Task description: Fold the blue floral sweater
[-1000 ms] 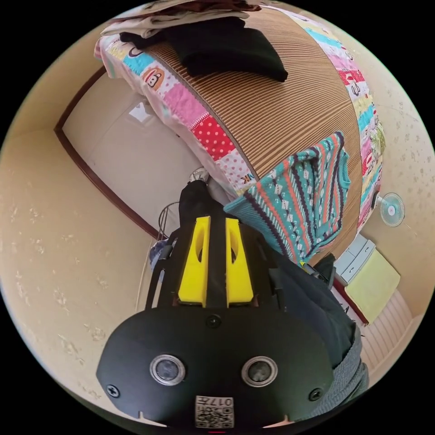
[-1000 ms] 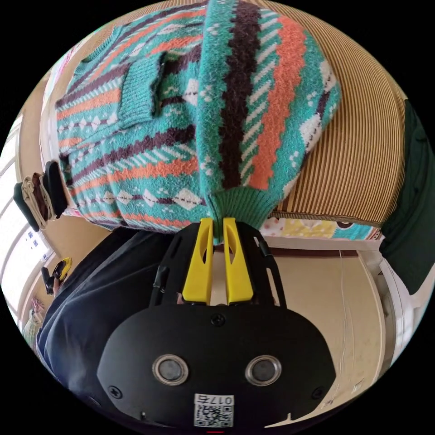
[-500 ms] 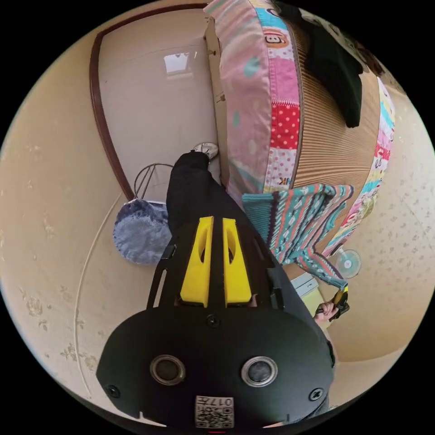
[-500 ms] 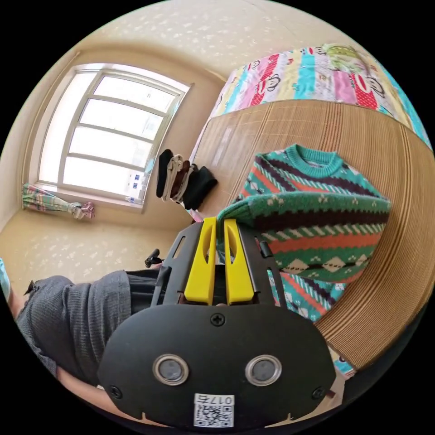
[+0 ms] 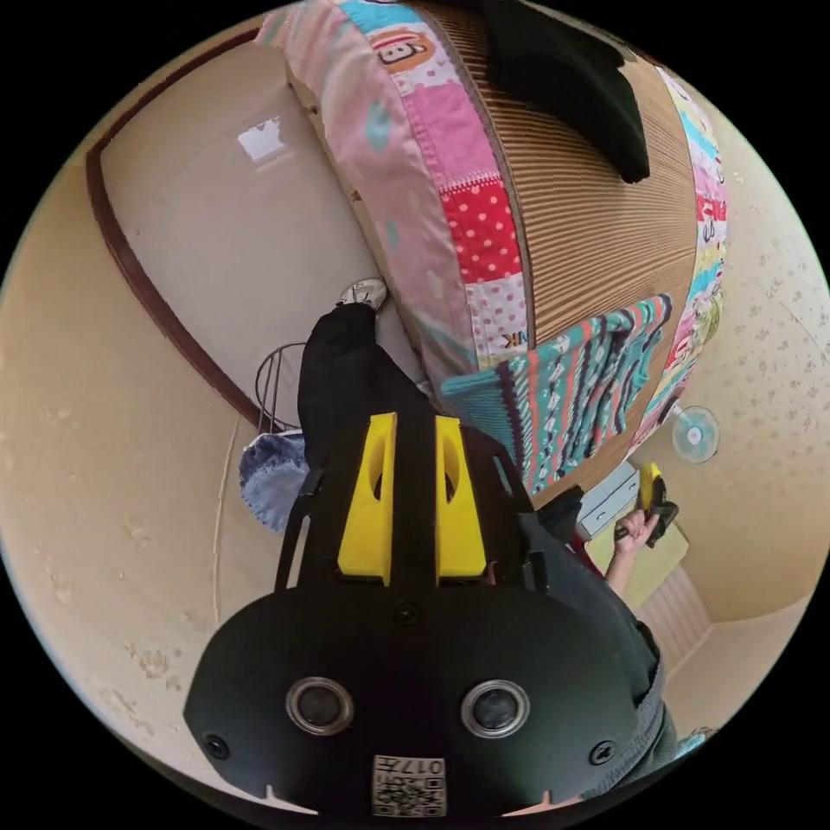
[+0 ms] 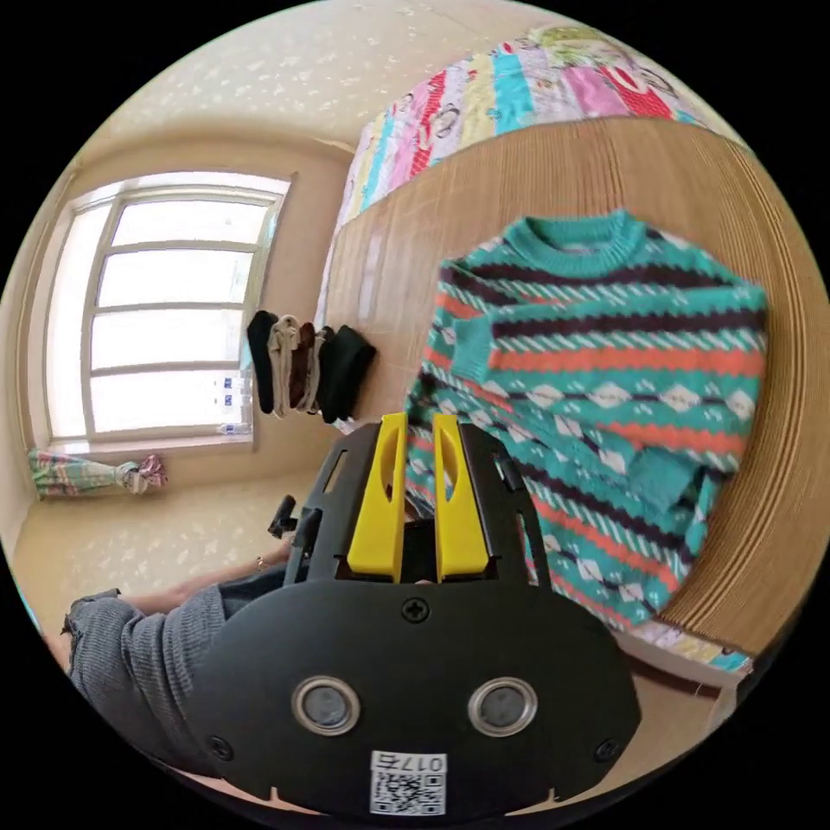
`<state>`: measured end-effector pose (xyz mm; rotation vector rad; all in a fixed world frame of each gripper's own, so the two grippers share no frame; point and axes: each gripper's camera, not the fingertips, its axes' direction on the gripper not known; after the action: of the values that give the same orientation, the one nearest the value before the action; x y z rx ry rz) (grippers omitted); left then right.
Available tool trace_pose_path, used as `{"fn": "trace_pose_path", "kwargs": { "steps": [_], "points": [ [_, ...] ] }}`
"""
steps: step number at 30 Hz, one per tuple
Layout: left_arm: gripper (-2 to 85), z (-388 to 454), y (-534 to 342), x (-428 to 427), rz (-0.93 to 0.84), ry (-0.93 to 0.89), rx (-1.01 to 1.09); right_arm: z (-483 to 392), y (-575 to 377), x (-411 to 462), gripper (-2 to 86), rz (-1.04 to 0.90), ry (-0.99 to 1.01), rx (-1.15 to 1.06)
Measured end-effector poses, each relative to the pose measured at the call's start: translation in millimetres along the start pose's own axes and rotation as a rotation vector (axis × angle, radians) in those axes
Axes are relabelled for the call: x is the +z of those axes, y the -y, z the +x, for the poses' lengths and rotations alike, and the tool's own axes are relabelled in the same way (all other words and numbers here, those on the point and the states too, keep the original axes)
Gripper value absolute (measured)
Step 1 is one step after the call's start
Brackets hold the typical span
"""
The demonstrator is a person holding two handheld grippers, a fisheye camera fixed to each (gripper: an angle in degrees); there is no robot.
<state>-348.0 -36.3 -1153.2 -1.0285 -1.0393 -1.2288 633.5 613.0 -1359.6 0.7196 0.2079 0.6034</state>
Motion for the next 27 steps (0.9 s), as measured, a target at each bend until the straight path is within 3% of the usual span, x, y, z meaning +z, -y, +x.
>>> {"fn": "trace_pose_path", "kwargs": {
  "steps": [4,7,12,19,24,27],
  "points": [
    [8.8,47.7,36.8,0.8,-0.101,0.102,0.215,93.6,-89.6,26.0,3.0,-0.143,-0.131,0.352],
    [9.5,88.3,60.5,22.7,-0.266,0.343,0.431,121.6,-151.2,37.0,2.4,-0.217,-0.173,0.516],
    [12.6,126.8,87.1,69.4,-0.486,0.532,0.672,122.7,-204.7,57.0,1.5,-0.291,-0.224,0.645],
    [13.0,124.6,112.3,99.8,-0.559,0.524,0.622,108.1,-217.8,75.7,1.3,-0.272,-0.154,0.787],
    [0.9,111.1,121.4,95.9,-0.599,0.559,0.492,98.9,-226.4,74.9,1.1,-0.199,-0.055,0.829],
    [-0.6,115.8,114.8,80.6,-0.622,0.558,0.492,105.3,-227.8,70.2,1.1,-0.129,0.006,0.859]
  ]
}}
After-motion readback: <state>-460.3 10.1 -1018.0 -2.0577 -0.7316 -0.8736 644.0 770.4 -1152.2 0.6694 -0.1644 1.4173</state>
